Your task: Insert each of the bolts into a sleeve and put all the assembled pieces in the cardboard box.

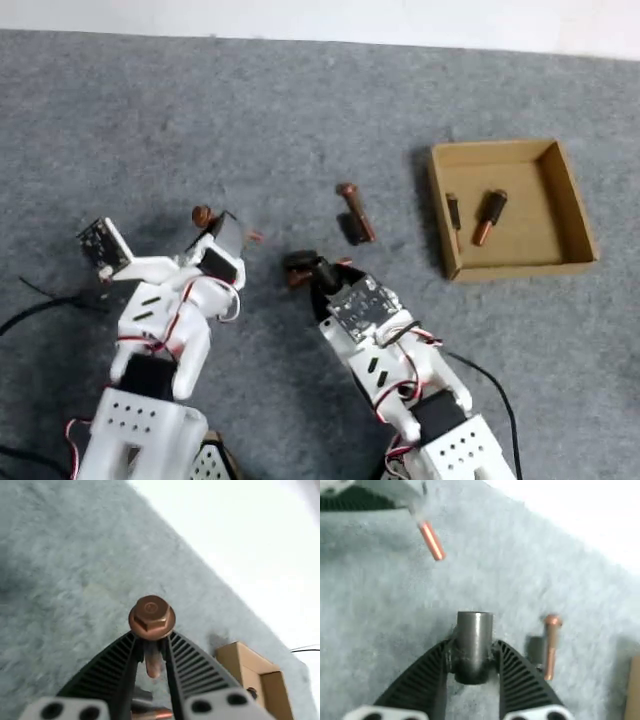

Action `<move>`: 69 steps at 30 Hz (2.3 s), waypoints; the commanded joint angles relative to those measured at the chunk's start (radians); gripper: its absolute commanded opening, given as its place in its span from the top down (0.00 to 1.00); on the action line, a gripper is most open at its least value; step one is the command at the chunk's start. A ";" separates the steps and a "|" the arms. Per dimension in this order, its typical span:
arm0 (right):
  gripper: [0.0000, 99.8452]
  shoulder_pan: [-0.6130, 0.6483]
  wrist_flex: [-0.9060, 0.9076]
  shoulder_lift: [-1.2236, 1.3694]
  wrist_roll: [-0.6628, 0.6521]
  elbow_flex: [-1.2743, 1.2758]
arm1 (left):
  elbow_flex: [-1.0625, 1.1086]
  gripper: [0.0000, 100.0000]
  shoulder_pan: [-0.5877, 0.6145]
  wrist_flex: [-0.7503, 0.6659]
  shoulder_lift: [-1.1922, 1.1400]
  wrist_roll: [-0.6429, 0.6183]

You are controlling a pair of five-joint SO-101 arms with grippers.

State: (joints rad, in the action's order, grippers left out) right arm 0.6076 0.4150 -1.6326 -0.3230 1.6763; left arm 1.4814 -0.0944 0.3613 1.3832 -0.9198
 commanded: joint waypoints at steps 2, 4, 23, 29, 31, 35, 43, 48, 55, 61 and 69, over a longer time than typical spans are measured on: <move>1.00 -0.007 0.068 -0.088 0.006 0.113 | 0.073 1.00 -0.076 -0.025 0.277 0.011; 1.00 -0.007 0.088 -0.110 0.006 0.113 | 0.108 1.00 -0.105 -0.017 0.390 0.012; 1.00 -0.004 0.102 -0.131 0.005 0.114 | 0.128 1.00 -0.288 0.051 0.415 0.084; 1.00 -0.005 0.099 -0.131 -0.003 0.114 | 0.087 1.00 -0.320 0.081 0.415 0.083; 1.00 -0.005 0.099 -0.131 -0.063 0.114 | 0.031 1.00 -0.302 0.121 0.415 0.083; 1.00 -0.005 0.099 -0.131 -0.114 0.114 | -0.079 1.00 -0.268 0.261 0.414 0.075; 1.00 -0.010 0.102 -0.131 -0.115 0.114 | -0.097 1.00 -0.079 0.218 0.220 0.063; 1.00 -0.012 0.102 -0.125 -0.115 0.114 | -0.191 1.00 -0.033 0.081 -0.228 0.144; 1.00 -0.013 0.124 -0.127 -0.115 0.113 | -0.489 1.00 0.122 -0.015 -0.909 0.144; 1.00 -0.013 0.124 -0.127 -0.115 0.113 | -0.722 1.00 0.186 -0.011 -1.346 0.141; 1.00 -0.013 0.124 -0.124 -0.115 0.113 | -0.822 1.00 0.220 -0.014 -1.529 0.141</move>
State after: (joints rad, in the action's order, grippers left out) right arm 0.6076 0.5363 -1.7430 -0.4273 1.6763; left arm 0.7127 0.1082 0.3629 -0.1051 -0.7818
